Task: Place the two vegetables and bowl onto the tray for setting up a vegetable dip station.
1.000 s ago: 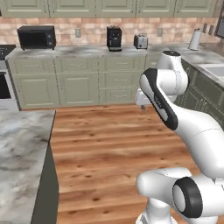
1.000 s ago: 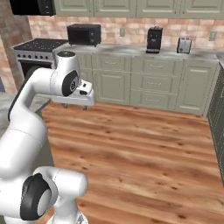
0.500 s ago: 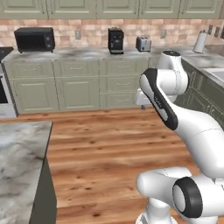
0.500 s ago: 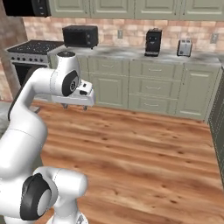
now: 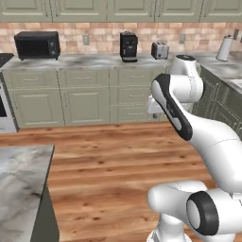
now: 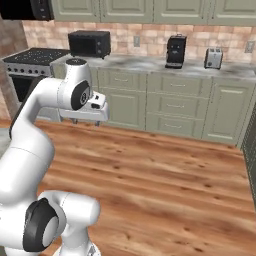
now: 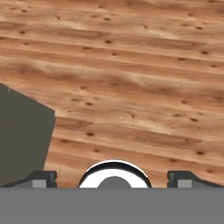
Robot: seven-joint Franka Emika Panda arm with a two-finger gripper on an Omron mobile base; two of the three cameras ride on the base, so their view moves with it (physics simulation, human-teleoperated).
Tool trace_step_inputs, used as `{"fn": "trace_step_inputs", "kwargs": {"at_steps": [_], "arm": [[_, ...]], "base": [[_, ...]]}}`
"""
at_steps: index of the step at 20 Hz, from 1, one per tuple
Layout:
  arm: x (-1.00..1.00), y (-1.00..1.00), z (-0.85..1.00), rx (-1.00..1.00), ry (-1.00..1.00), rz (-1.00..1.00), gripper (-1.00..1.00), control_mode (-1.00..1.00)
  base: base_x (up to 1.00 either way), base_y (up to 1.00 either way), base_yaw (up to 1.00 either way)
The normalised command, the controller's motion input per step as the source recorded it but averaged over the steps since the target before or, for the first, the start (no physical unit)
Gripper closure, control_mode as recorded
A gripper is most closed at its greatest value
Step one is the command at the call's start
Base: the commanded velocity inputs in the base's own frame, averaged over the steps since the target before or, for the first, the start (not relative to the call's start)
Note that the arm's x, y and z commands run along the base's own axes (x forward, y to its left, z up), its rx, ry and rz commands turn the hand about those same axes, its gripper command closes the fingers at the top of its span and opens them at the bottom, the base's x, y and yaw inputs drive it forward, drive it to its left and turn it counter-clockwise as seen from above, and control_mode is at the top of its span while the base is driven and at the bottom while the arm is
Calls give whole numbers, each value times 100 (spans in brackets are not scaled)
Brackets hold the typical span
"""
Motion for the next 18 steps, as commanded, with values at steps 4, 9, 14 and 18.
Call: {"fn": "trace_step_inputs", "kwargs": {"at_steps": [4, 9, 14, 18], "arm": [[0, 0, 0, 0, 0, 0, -100, 100], [0, 0, 0, 0, 0, 0, -100, 100], [0, 0, 0, 0, 0, 0, -100, 100], [0, 0, 0, 0, 0, 0, -100, 100]], "base": [[56, -27, 7], [57, -25, 11], [57, -24, 13], [57, -22, 16]]}}
